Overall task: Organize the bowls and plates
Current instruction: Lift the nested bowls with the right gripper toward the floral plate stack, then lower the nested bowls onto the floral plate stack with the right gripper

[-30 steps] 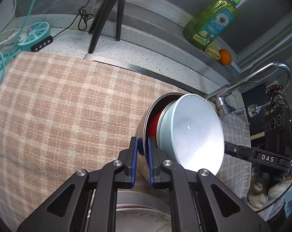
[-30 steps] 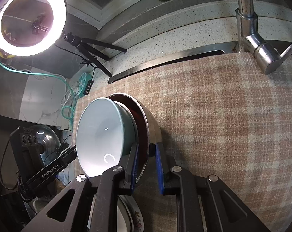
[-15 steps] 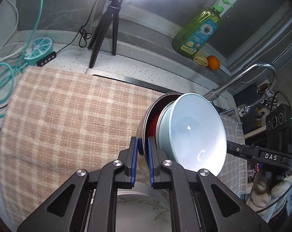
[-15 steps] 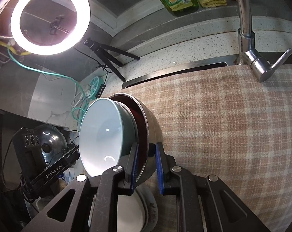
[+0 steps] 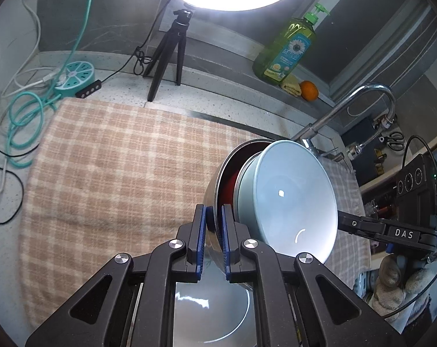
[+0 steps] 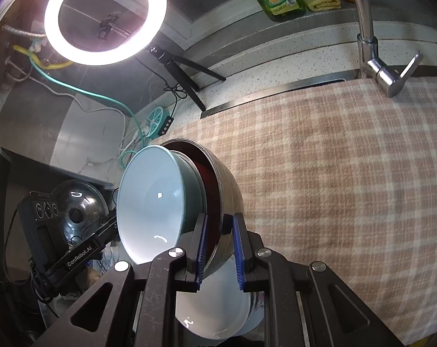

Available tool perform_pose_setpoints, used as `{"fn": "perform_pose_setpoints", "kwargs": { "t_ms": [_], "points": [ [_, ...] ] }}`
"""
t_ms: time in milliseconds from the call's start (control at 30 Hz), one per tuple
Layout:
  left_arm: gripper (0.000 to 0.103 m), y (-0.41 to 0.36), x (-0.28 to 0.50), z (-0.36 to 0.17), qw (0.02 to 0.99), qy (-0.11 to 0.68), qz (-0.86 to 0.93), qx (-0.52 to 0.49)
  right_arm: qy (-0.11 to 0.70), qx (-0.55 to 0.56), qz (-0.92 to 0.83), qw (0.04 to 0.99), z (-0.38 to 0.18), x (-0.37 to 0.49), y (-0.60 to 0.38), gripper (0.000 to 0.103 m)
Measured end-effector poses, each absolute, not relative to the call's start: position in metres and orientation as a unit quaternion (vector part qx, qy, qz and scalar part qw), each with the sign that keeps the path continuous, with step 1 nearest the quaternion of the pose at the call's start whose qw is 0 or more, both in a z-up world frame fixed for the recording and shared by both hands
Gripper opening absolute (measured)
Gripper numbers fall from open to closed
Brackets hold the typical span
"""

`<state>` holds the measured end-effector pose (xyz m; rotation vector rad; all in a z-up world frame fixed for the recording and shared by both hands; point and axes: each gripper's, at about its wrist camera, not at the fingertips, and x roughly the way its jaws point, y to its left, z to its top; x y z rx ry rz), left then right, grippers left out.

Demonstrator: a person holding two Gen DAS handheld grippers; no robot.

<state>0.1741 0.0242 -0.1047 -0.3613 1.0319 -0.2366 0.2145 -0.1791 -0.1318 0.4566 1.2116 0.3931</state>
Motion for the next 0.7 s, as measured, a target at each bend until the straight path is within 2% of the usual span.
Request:
{"fn": "perform_pose_setpoints", "kwargs": {
  "t_ms": [700],
  "points": [
    [0.007, 0.048, 0.111, -0.127, 0.838, 0.503, -0.109, -0.179, 0.578, 0.207, 0.176, 0.77, -0.158, 0.146, -0.15, 0.016]
  ]
}}
